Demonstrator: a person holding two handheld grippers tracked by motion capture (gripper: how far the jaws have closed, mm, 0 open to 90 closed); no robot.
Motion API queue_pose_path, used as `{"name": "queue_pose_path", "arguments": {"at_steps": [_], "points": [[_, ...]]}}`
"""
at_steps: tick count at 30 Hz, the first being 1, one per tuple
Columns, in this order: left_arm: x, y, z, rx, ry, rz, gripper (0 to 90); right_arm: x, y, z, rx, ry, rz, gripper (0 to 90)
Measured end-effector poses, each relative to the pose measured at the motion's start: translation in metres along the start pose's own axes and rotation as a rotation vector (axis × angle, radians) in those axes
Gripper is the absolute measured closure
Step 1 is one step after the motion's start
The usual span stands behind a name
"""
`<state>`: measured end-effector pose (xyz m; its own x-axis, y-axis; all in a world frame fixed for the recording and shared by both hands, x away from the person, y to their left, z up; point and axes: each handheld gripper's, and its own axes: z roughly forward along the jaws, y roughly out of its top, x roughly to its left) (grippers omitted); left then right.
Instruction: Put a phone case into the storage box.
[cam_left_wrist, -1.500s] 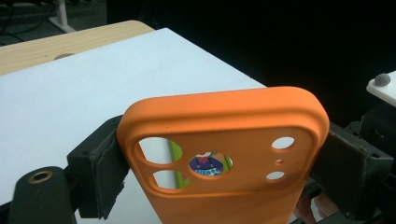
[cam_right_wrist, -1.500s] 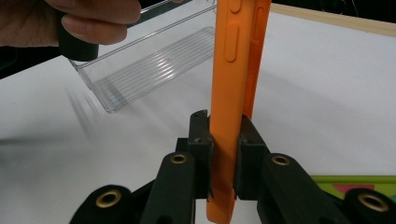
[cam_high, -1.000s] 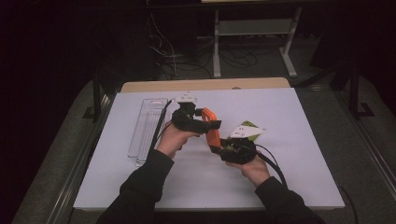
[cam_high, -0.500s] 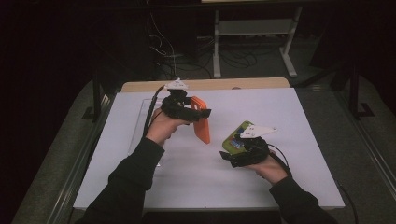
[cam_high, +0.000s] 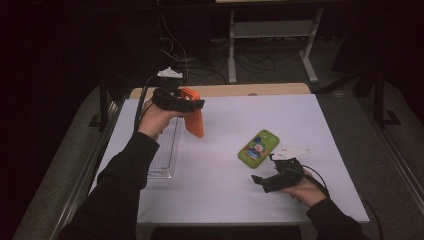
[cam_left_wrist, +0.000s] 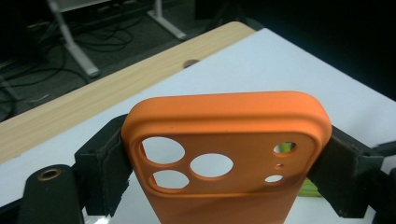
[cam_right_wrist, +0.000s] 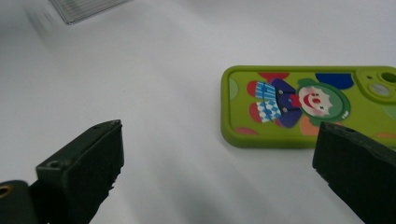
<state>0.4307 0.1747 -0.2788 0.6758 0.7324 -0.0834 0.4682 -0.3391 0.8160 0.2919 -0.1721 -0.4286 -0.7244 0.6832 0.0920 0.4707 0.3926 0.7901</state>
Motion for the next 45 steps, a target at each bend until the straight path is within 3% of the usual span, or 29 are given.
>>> {"name": "queue_pose_path", "arguments": {"at_steps": [3, 6, 9, 12, 14, 25, 28, 30, 37, 45], "points": [[0.008, 0.001, -0.005, 0.002, 0.032, -0.019, 15.8, -0.002, -0.006, -0.005, -0.009, 0.002, 0.006, 1.3], [0.018, 0.002, -0.009, 0.006, 0.1, -0.025, 15.8, -0.003, -0.009, -0.009, -0.009, -0.006, 0.009, 1.2], [0.029, 0.002, -0.01, 0.005, 0.141, -0.054, 15.8, -0.002, -0.012, -0.013, -0.002, -0.016, 0.005, 1.2], [0.039, 0.004, -0.01, 0.027, 0.195, -0.057, 15.7, -0.004, -0.015, -0.015, -0.001, -0.011, 0.002, 1.2], [0.043, 0.004, -0.01, 0.03, 0.211, -0.065, 15.7, -0.004, -0.016, -0.017, -0.002, -0.012, 0.016, 1.2], [0.075, 0.004, 0.003, 0.034, 0.337, -0.169, 15.6, -0.005, -0.015, -0.017, 0.004, -0.015, 0.003, 1.3], [0.082, 0.003, 0.009, 0.055, 0.388, -0.176, 15.5, -0.004, -0.015, -0.017, 0.004, -0.012, 0.006, 1.3], [0.088, 0.001, 0.013, 0.063, 0.417, -0.205, 15.5, -0.004, -0.015, -0.016, 0.003, -0.011, 0.006, 1.2], [0.099, -0.005, 0.026, 0.059, 0.5, -0.25, 15.4, -0.005, -0.015, -0.017, 0.0, -0.009, 0.005, 1.3], [0.101, -0.009, 0.041, 0.109, 0.562, -0.258, 15.1, -0.005, -0.015, -0.017, 0.001, -0.005, -0.006, 1.3]]}}
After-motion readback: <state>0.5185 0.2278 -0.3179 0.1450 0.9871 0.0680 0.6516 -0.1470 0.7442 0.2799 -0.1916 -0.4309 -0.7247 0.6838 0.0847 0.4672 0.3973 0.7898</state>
